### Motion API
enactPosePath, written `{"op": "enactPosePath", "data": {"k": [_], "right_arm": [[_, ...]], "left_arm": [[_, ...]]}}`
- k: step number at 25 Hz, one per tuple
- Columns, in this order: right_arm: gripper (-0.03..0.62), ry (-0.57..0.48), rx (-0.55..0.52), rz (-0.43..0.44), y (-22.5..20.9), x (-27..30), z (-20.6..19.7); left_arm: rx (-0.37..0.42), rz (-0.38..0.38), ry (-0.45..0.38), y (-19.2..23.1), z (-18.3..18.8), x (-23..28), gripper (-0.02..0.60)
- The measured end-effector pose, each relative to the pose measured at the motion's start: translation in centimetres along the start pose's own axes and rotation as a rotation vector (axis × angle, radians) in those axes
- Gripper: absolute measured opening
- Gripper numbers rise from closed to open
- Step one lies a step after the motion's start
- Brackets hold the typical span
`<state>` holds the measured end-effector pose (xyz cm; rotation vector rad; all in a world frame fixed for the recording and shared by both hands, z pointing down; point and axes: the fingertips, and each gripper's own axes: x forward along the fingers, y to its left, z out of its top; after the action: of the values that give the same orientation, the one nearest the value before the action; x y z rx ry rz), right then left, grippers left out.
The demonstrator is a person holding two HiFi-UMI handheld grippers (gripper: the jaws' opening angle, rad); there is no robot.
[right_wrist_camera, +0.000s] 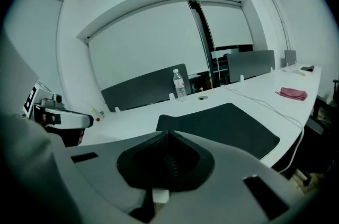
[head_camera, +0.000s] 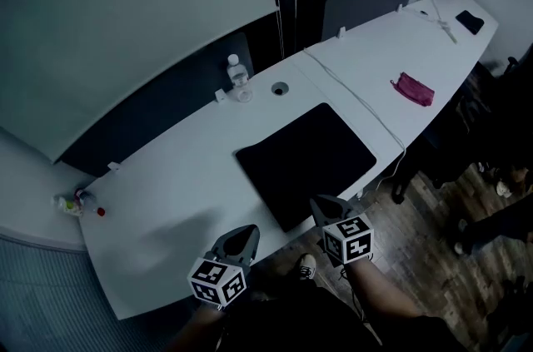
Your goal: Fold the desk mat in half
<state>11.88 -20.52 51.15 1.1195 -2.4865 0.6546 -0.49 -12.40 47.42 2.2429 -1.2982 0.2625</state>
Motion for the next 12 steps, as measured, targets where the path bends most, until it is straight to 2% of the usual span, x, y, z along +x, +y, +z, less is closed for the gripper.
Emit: {"op": "enactPosePath", "data": {"k": [12], "right_arm": [[0.024,-0.025,0.022,0.012,13.8,0.0,-3.0]], "left_arm": [[-0.014,-0.011,-0.025,4.9,-3.6,-11.5,0.006]]}}
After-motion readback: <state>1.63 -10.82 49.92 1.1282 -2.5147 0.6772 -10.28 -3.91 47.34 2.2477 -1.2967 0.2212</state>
